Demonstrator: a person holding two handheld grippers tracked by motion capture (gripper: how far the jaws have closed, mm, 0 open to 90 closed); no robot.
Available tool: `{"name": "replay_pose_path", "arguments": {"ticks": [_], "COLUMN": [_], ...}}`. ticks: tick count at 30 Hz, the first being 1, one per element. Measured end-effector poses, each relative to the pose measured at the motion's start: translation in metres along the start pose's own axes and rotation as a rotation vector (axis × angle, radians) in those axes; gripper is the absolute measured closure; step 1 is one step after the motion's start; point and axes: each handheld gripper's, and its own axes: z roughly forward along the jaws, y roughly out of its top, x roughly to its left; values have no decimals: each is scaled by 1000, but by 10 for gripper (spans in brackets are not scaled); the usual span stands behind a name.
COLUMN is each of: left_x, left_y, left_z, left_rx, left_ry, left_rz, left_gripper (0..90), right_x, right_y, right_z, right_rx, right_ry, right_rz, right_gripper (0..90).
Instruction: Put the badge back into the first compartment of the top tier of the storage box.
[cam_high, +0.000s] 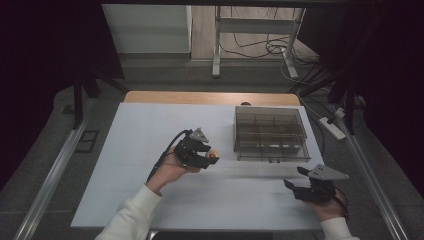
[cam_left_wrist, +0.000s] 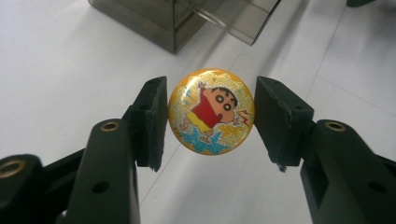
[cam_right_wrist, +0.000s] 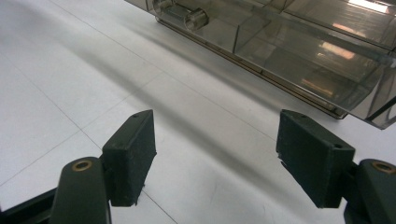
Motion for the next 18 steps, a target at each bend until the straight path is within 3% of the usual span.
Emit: {"name": "replay_pose_path", "arguments": {"ticks": [18], "left_x": [-1], "left_y": [22], "left_z": [-4], "left_rx": [-58], "left_ry": [2], "left_rz": [3], "left_gripper": [467], "right_x": [1], "right_y": [0], "right_z": [3], "right_rx": [3], "right_ry": [7], "right_rz": [-4], "right_gripper": [280]}}
